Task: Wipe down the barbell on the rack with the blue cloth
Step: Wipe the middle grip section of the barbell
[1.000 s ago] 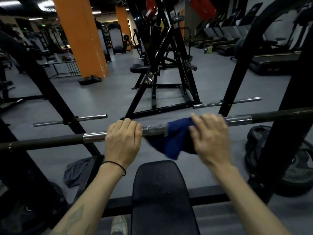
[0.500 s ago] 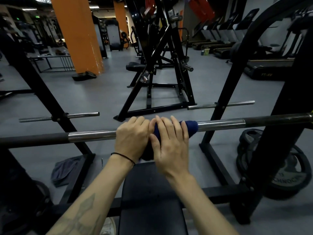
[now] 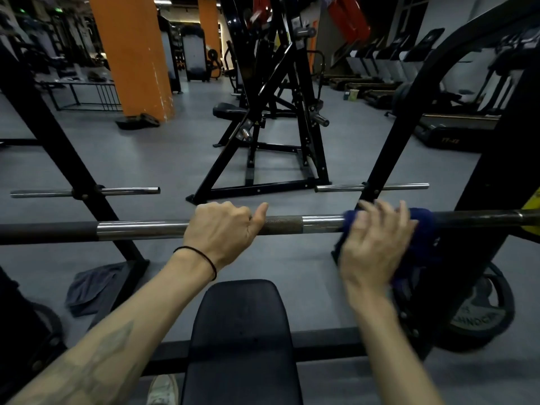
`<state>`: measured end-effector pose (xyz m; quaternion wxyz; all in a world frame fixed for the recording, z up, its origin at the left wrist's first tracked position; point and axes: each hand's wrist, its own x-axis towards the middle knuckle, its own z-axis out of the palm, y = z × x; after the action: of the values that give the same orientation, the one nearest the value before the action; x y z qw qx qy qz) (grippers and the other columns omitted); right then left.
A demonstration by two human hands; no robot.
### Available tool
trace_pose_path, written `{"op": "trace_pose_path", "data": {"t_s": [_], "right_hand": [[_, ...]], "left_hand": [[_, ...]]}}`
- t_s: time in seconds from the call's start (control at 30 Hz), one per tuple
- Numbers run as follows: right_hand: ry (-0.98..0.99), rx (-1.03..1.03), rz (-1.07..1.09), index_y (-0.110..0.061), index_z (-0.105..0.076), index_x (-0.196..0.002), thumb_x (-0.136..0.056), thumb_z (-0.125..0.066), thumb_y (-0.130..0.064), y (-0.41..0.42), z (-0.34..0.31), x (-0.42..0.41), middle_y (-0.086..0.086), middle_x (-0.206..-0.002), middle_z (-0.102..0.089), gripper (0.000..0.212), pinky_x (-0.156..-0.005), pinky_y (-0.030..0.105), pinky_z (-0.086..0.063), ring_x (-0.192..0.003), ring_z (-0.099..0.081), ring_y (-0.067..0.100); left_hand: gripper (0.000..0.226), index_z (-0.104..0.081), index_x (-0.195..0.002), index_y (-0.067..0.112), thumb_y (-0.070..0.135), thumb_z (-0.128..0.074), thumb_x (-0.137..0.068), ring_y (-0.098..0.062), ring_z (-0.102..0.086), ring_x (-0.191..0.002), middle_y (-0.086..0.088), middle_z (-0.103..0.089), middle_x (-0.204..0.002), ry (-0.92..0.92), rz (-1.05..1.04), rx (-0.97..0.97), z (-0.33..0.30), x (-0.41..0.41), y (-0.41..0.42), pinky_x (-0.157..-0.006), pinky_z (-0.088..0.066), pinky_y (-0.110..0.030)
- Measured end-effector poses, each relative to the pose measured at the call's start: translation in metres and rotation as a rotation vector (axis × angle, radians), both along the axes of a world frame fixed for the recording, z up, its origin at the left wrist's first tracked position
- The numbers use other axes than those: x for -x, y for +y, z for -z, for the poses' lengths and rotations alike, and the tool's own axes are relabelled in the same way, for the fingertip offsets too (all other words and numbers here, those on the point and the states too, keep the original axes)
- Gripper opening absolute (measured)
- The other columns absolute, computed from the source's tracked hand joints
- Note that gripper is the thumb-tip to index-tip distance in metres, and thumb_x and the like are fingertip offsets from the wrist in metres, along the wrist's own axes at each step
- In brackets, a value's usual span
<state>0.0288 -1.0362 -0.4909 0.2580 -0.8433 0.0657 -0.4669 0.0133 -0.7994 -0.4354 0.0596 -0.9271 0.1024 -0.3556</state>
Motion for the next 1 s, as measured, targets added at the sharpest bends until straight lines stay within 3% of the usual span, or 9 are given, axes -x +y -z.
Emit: {"op": "trace_pose_path", "data": {"t_s": [0.07,0.13,0.17,0.27,0.37,0.53,0.7,0.87,1.0], "right_hand": [[-0.013,0.039,-0.079,-0.012,-0.068,-0.123,-0.105,-0.035,-0.029,0.062,0.000,0.012,0.011,-0.132,-0.062,0.042,-0.127,0.051,-0.006,-0.144,-0.040,0.038],[-0.005,0.099,-0.186,-0.014,-0.069,-0.124,-0.105,-0.038,-0.030,0.113,-0.001,0.024,0.007,-0.130,-0.064,0.039,-0.127,0.049,-0.010,-0.139,-0.047,0.034],[0.004,0.115,-0.241,-0.014,-0.069,-0.123,-0.105,-0.039,-0.031,0.123,-0.003,0.028,0.005,-0.127,-0.065,0.039,-0.126,0.047,-0.014,-0.134,-0.051,0.032],[0.025,0.348,-0.369,-0.016,-0.069,-0.118,-0.107,-0.038,-0.041,0.085,-0.012,0.020,0.005,-0.111,-0.066,0.041,-0.116,0.044,-0.030,-0.111,-0.059,0.030],[0.007,0.381,-0.279,-0.013,-0.069,-0.104,-0.107,-0.038,-0.045,0.001,-0.014,0.003,0.010,-0.099,-0.063,0.044,-0.098,0.049,-0.040,-0.097,-0.056,0.035],[0.066,0.189,-0.088,-0.006,-0.067,-0.123,-0.108,-0.033,-0.035,-0.083,-0.005,0.000,0.017,-0.128,-0.062,0.047,-0.119,0.058,-0.026,-0.133,-0.047,0.037],[0.006,-0.083,0.002,-0.003,-0.067,-0.122,-0.105,-0.034,-0.029,0.004,-0.002,-0.004,0.020,-0.140,-0.057,0.044,-0.124,0.059,-0.011,-0.147,-0.033,0.041],[0.040,0.216,-0.296,-0.017,-0.057,-0.142,-0.106,-0.037,-0.038,0.096,0.004,0.035,0.009,-0.150,-0.051,0.046,-0.128,0.047,-0.003,-0.151,-0.032,0.030],[0.056,0.435,-0.368,-0.018,-0.054,-0.146,-0.107,-0.035,-0.044,0.050,-0.001,0.027,0.010,-0.145,-0.055,0.051,-0.127,0.044,-0.016,-0.142,-0.044,0.030]], "left_hand": [[0.079,-0.066,-0.066,0.015,0.054,-0.007,-0.102,-0.030,-0.058,-0.059,-0.001,-0.044,-0.055,0.135,-0.026,-0.013,-0.013,-0.001,-0.004,-0.054,-0.036,-0.031],[0.067,-0.067,-0.086,0.013,0.053,-0.017,-0.105,-0.035,-0.065,-0.088,-0.013,-0.062,-0.084,0.376,-0.032,0.102,-0.027,-0.012,-0.006,-0.070,-0.040,-0.035],[0.061,-0.063,-0.086,0.011,0.051,-0.023,-0.105,-0.035,-0.064,-0.088,-0.016,-0.063,-0.089,0.533,-0.041,0.205,-0.033,-0.018,-0.007,-0.072,-0.042,-0.035],[0.056,-0.054,-0.067,0.013,0.047,-0.030,-0.106,-0.030,-0.061,-0.060,-0.010,-0.060,-0.062,0.835,-0.010,0.390,-0.040,-0.029,-0.001,-0.055,-0.047,-0.030],[0.048,-0.047,-0.070,0.017,0.043,-0.030,-0.106,-0.037,-0.063,-0.085,-0.003,-0.045,-0.066,0.593,-0.010,0.143,-0.033,-0.018,0.001,-0.071,-0.048,-0.038],[0.064,-0.065,-0.064,0.015,0.048,-0.026,-0.103,-0.029,-0.049,-0.054,0.002,-0.042,-0.051,0.131,-0.071,0.130,-0.012,0.000,-0.007,-0.055,-0.031,-0.032],[0.056,-0.054,-0.051,0.016,0.041,-0.035,-0.097,-0.030,-0.051,-0.040,0.000,-0.052,-0.046,-0.073,-0.026,0.145,-0.002,-0.004,-0.004,-0.046,-0.023,-0.025],[0.049,-0.055,-0.053,0.016,0.034,-0.041,-0.097,-0.029,-0.053,-0.040,-0.002,-0.056,-0.049,-0.173,0.001,0.163,0.005,-0.002,-0.006,-0.047,-0.022,-0.024],[0.049,-0.053,-0.053,0.016,0.030,-0.041,-0.099,-0.028,-0.050,-0.039,-0.003,-0.054,-0.048,-0.247,0.053,0.134,0.012,0.003,0.000,-0.046,-0.023,-0.025]]}}
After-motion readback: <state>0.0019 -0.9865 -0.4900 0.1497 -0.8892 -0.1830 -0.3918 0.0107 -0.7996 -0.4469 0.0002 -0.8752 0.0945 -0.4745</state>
